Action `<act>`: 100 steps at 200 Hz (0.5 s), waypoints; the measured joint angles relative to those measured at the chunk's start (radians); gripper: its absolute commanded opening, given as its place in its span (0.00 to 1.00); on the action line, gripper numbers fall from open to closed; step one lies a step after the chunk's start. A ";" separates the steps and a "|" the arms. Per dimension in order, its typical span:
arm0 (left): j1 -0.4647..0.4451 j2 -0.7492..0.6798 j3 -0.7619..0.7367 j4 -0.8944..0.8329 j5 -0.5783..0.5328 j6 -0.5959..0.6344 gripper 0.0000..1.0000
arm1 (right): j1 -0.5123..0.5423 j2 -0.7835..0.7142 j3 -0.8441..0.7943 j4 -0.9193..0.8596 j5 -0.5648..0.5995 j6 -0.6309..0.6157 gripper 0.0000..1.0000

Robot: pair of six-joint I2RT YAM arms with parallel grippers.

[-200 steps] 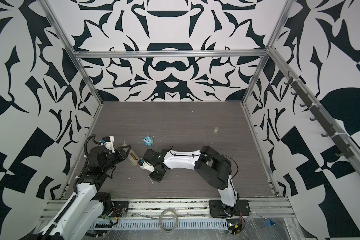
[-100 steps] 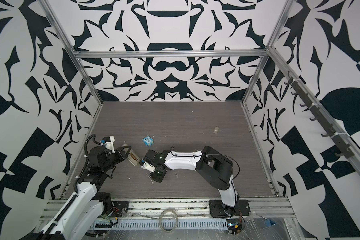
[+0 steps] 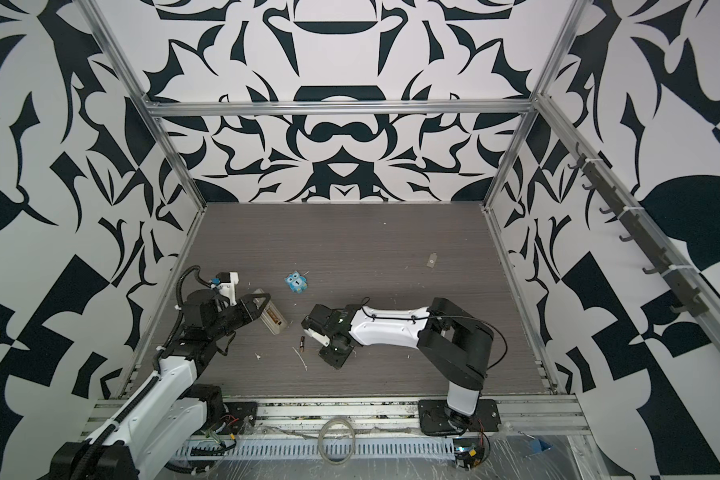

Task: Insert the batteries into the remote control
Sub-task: 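Grasp the upright battery by its end with the right gripper and lift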

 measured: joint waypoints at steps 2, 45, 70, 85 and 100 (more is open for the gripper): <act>-0.005 0.004 0.000 0.003 0.003 0.000 0.00 | -0.006 -0.007 -0.007 0.000 0.001 0.006 0.04; -0.109 0.053 0.000 0.092 0.042 -0.009 0.00 | -0.123 -0.101 -0.098 0.001 0.033 0.095 0.04; -0.167 0.076 0.000 0.137 0.043 -0.012 0.00 | -0.125 -0.092 -0.100 0.005 0.035 0.117 0.04; -0.187 0.093 0.000 0.156 0.043 -0.015 0.00 | -0.125 -0.079 -0.100 0.010 0.035 0.125 0.04; -0.193 0.103 0.000 0.171 0.043 -0.016 0.00 | -0.125 -0.071 -0.100 0.013 0.035 0.133 0.06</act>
